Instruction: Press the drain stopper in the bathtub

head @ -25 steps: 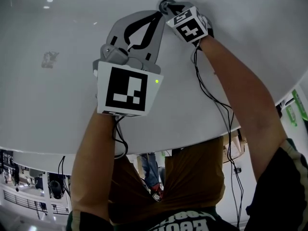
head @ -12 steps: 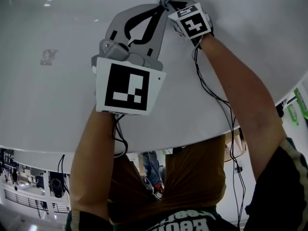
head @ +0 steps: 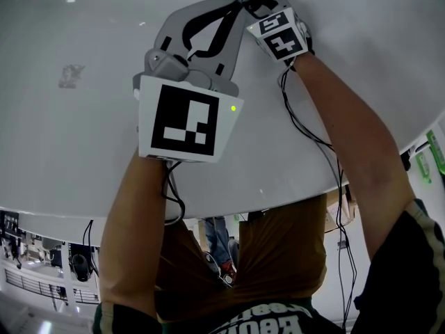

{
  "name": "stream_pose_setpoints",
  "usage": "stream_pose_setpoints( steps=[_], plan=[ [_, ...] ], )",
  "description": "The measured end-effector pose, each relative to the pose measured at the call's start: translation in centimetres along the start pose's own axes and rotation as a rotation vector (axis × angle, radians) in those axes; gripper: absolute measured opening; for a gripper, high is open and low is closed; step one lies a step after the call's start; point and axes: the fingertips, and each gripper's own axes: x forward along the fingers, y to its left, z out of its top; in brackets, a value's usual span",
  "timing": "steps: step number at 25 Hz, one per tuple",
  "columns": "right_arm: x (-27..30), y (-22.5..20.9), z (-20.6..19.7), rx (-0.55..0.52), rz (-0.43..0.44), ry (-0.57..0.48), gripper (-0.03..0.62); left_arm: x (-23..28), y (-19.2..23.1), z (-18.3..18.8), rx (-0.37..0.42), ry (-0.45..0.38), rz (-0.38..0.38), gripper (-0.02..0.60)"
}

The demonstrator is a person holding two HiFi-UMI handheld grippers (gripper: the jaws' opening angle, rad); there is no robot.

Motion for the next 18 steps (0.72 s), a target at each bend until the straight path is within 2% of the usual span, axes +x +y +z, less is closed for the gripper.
stream_pose_setpoints(
  steps=[6, 8, 12, 18],
  plan=[
    [0.1, 0.3, 0.2, -0.081, -0.015, 0.009, 0.183, 0.0, -0.1, -0.5, 0.017, 0.026, 0.000, 0.005],
    [0.2, 0.0, 0.3, -0.082, -0.033, 0.005, 0.225, 0.1, -0.1, -0.5, 0.017, 0.029, -0.002, 0.005],
    [0.6, -0.5, 0.1, -0.064, -0.050, 0.028, 0.229, 0.0, 0.0, -0.6, 0.005, 0.028, 0.004, 0.005],
    [1.1, -0.4, -0.3, -0.216, -0.104, 0.057, 0.221, 0.2, 0.0, -1.5, 0.000, 0.065, 0.009, 0.005]
  ],
)
